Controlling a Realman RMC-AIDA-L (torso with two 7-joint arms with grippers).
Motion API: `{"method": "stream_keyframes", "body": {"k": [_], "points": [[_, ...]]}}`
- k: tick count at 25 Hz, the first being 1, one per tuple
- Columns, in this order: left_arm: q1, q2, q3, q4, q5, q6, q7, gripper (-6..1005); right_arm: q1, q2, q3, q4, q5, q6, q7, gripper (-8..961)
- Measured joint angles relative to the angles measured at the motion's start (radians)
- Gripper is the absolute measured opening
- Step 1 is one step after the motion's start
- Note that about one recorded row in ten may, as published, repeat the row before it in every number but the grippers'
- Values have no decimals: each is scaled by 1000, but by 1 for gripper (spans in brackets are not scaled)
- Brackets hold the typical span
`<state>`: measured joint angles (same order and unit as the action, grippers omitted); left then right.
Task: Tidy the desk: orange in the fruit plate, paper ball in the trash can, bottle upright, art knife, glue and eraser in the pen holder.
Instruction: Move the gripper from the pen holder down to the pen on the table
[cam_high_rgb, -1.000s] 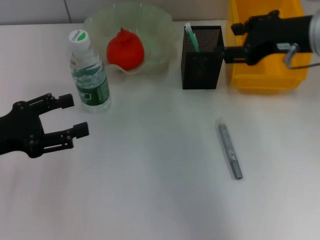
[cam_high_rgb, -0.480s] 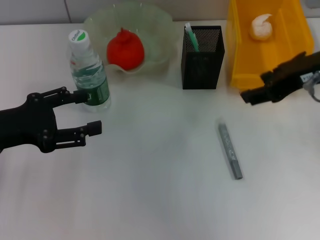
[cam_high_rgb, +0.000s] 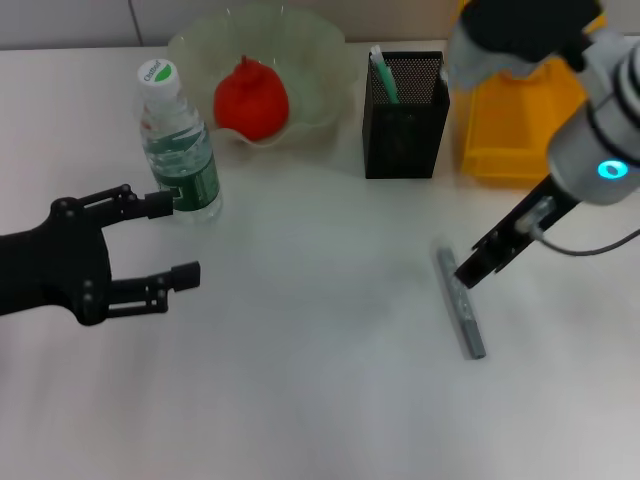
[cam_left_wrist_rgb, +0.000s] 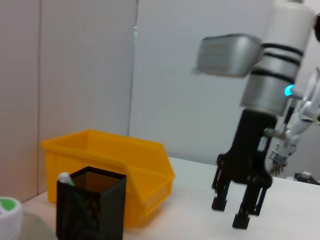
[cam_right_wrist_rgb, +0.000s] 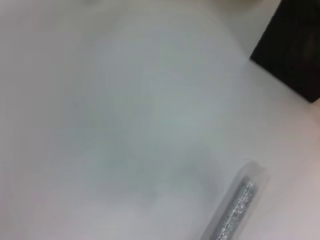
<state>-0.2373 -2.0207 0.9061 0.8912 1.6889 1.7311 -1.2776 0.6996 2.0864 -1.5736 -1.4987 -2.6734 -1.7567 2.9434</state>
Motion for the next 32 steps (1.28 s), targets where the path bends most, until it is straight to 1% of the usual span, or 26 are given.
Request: {"method": "stream_keyframes", "body": {"k": [2,3,4,7,9,13,22,26,28,32], "points": [[1,0,0,-4,0,4,12,847,22,3,-14,57,-1,17,10,619],[1,3,-2,-34,0,21,54,847,35,5,-15,106,-1,32,12,619],[-1,5,-4,-45,0,24,65,847,35,5,-15,106,-1,32,12,619],[-4,11,-5,-63,0,30,81,847,46,6,-13,167,-2,68,14,619],[-6,19,-5,-82,0,40,97,847,49,6,-10,204,-3,94,14,618],[-5,20,-5,-86,0,39,98,847,52,6,-9,256,-18,138,14,609],[-8,15,-6,-96,0,33,98,847,65,5,-26,327,-24,237,14,571],[-8,14,-6,-98,0,31,98,847,85,4,-46,375,-20,271,14,553],[-8,14,-6,-98,0,28,98,847,102,5,-72,409,-19,294,14,545],[-8,14,-6,-98,0,26,98,847,111,5,-91,423,-16,310,14,527]]}}
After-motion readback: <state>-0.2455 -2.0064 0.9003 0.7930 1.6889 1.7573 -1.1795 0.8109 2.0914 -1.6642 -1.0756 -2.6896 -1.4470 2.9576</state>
